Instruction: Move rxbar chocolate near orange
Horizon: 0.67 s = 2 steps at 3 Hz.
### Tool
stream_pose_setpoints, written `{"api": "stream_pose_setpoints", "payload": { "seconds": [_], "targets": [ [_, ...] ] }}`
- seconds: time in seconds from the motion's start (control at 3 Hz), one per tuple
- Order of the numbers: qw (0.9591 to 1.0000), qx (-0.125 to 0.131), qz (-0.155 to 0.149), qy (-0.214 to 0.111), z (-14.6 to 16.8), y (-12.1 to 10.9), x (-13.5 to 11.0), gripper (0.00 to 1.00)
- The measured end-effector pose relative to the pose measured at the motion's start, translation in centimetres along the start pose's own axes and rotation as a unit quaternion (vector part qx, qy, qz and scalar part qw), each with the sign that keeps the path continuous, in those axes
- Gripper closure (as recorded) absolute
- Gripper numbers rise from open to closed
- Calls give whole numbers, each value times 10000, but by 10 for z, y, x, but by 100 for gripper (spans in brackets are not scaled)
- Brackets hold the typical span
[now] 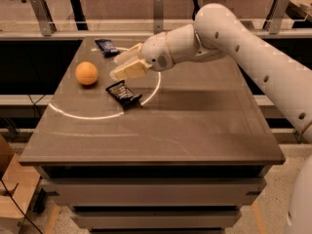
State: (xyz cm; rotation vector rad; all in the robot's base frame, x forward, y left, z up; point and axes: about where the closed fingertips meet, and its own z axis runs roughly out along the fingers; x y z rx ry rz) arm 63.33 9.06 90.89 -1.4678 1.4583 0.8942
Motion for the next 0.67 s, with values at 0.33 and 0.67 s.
{"api": "stream_pose_setpoints", "payload": {
  "seconds": [0.33,0.67],
  "targets": [
    [9996,-10,279,-14,14,-2,10,0],
    [9996,-8,284,-15,14,-2,10,0]
  ]
}}
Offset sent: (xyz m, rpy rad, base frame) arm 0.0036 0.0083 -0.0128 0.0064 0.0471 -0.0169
